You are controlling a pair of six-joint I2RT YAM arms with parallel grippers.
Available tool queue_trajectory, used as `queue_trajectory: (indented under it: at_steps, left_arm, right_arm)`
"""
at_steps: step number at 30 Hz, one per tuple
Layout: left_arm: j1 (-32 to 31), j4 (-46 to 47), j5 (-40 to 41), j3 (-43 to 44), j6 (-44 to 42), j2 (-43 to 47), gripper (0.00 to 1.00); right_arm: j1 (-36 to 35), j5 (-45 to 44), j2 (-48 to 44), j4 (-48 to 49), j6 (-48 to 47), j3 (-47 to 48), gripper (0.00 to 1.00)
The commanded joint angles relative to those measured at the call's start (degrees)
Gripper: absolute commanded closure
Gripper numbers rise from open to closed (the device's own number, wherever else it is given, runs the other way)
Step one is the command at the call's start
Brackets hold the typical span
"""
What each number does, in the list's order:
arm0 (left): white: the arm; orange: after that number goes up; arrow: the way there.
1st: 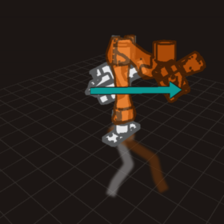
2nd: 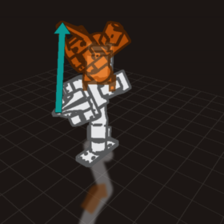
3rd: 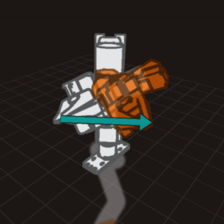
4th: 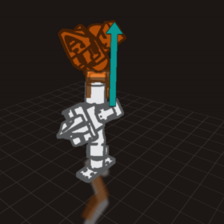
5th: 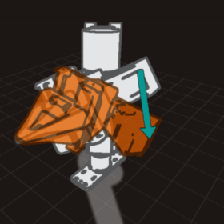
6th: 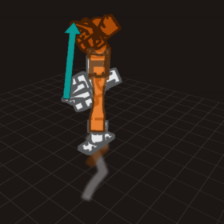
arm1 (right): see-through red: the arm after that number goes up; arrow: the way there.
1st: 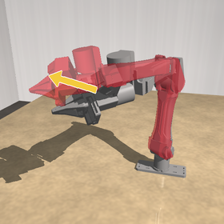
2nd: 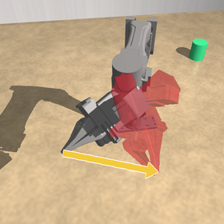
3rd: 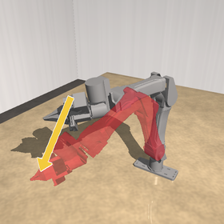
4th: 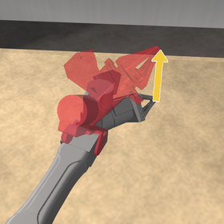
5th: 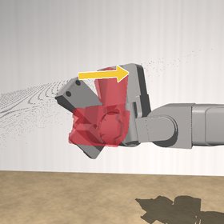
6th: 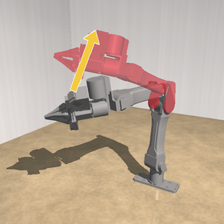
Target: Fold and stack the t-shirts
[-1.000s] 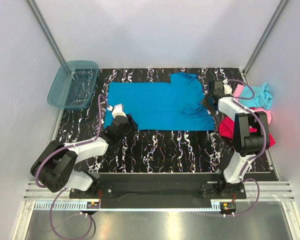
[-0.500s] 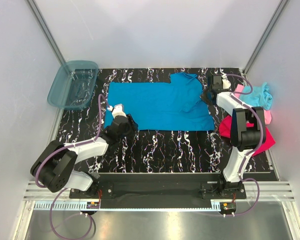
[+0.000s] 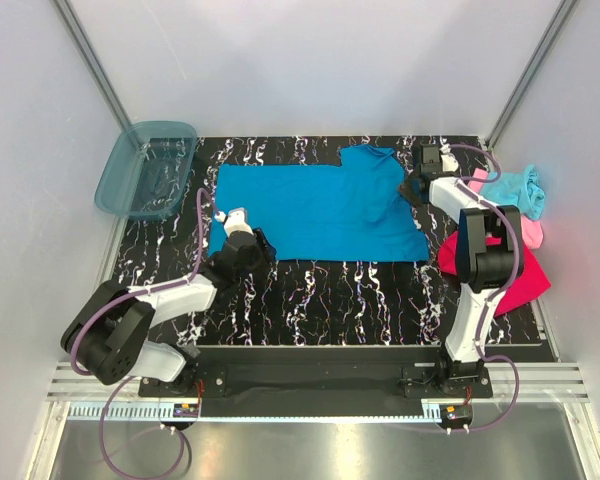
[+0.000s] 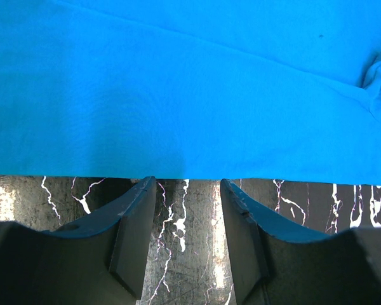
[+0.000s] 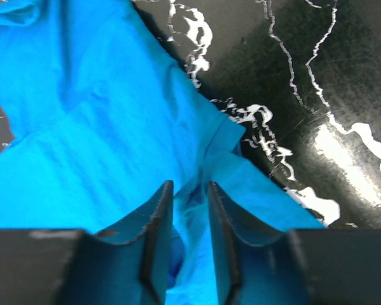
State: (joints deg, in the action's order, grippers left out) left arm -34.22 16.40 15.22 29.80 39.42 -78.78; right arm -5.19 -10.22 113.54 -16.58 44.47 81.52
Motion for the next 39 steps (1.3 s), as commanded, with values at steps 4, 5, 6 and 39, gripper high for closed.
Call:
queue_trajectory:
  at_steps: [4,5,6,39]
  left_arm:
    - [-0.15,3.28,1.04,0.17,-1.01,0.82,0.51]
    - [-0.15,3.28,1.12,0.17,-1.01,0.91,0.51]
    - [-0.15,3.37,1.12,0.17,-1.01,0.91,0.51]
    - [-0.15,4.51,-1.69,0.17,-0.48,0.65,0.51]
  right_arm:
    - [0.62,-3.76,2.04,-1.79,-1.05,4.79,0.57]
    - [0.79,-3.58,2.13,-2.14,-1.05,5.23,0.56]
    - [0.71,-3.58,1.87,-2.32,-0.96,5.67,0.56]
    - [2.38,16.02,44.14,-25.26,-2.9,72.74,0.51]
